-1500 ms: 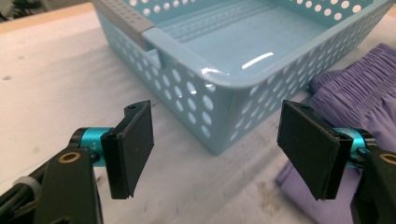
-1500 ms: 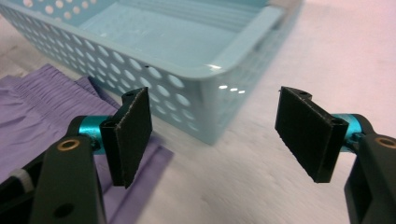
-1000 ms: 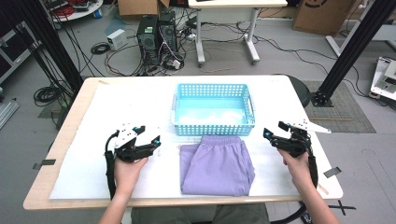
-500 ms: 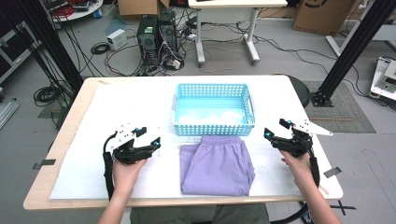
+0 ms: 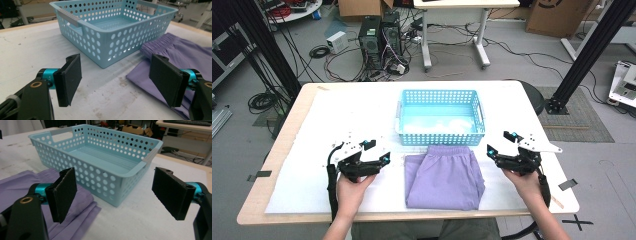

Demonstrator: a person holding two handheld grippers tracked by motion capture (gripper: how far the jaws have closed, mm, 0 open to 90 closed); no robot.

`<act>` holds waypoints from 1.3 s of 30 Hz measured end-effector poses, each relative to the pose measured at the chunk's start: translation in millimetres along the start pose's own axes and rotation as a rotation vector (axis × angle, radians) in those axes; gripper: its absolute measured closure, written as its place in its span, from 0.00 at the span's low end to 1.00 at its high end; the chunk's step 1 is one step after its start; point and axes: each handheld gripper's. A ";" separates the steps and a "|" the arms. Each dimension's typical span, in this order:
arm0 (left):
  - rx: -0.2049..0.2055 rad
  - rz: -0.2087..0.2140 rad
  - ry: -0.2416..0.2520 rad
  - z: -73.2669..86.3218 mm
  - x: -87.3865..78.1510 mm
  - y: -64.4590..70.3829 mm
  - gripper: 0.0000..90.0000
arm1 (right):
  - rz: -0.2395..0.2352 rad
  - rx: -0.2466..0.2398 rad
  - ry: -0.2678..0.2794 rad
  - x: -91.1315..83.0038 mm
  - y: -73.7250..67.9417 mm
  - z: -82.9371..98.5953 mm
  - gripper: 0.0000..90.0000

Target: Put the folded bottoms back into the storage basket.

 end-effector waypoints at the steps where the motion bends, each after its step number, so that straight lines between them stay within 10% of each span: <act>1: 0.012 -0.007 -0.007 0.0 0.2 4.3 0.29 | -0.006 0.003 -0.007 -0.9 -2.2 0.9 0.23; 16: 0.083 0.020 -0.062 4.1 2.8 64.8 0.37 | -0.015 0.041 -0.073 -11.9 -28.9 23.9 0.23; 25: 0.034 0.037 -0.179 6.3 15.5 84.2 0.37 | -0.050 0.059 -0.193 -1.9 -55.4 27.1 0.27; 34: -0.114 0.077 -0.303 8.1 27.8 87.4 0.37 | -0.037 0.055 -0.311 11.2 -70.5 28.9 0.27; 39: -0.103 0.022 -0.351 9.1 31.0 90.0 0.37 | -0.033 0.070 -0.369 15.2 -71.4 29.5 0.29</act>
Point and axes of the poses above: each handheld gripper's, and its own axes: x roughly forward along the jaws, z roughly out of its underside, y roughly to its right, and after that the axes turned 13 degrees about -y, right-handed
